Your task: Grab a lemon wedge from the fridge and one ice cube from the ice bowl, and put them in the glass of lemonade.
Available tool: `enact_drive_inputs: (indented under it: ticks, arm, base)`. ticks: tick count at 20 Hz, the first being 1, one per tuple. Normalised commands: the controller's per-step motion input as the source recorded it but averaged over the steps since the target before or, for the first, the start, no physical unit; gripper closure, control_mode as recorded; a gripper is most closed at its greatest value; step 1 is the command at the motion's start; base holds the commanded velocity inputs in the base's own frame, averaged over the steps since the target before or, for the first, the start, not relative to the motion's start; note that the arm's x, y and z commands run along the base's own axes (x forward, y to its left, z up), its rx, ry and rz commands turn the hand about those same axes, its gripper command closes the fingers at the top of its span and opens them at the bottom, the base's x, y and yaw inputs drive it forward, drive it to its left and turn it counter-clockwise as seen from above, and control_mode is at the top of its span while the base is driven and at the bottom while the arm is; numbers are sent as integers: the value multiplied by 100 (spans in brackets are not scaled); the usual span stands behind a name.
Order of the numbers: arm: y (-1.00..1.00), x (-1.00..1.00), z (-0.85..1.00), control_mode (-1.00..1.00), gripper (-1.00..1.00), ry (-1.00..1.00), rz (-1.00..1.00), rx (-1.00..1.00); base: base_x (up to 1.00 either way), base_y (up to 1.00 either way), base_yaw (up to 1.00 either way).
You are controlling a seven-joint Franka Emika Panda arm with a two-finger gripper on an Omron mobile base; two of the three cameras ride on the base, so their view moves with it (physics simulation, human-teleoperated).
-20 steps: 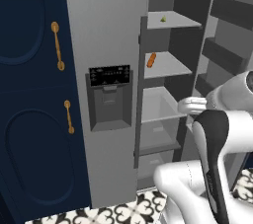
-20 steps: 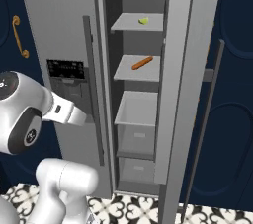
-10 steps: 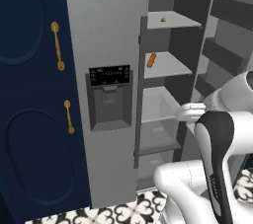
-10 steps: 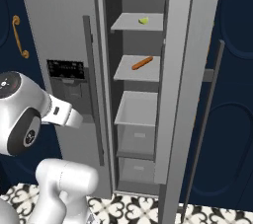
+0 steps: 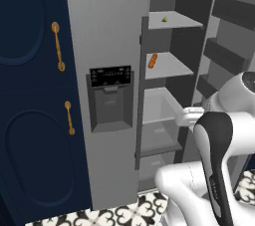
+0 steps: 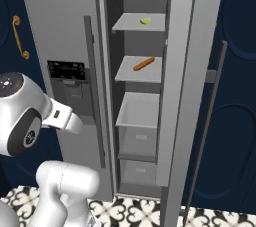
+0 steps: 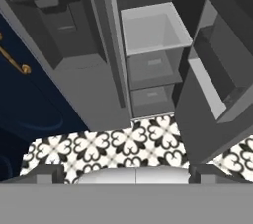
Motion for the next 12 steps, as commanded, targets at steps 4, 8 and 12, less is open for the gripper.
enact_drive_inputs:
  ticks: [4, 8, 12]
  arm:
    - [-2, -19, -30, -100, -100, 0, 0, 0]
    - [0, 4, -4, -100, -100, 0, 0, 0]
    - [0, 3, 0, -100, -100, 0, 0, 0]
  base:
    - [0, 0, 0]
    - [0, 0, 0]
    - [0, 0, 0]
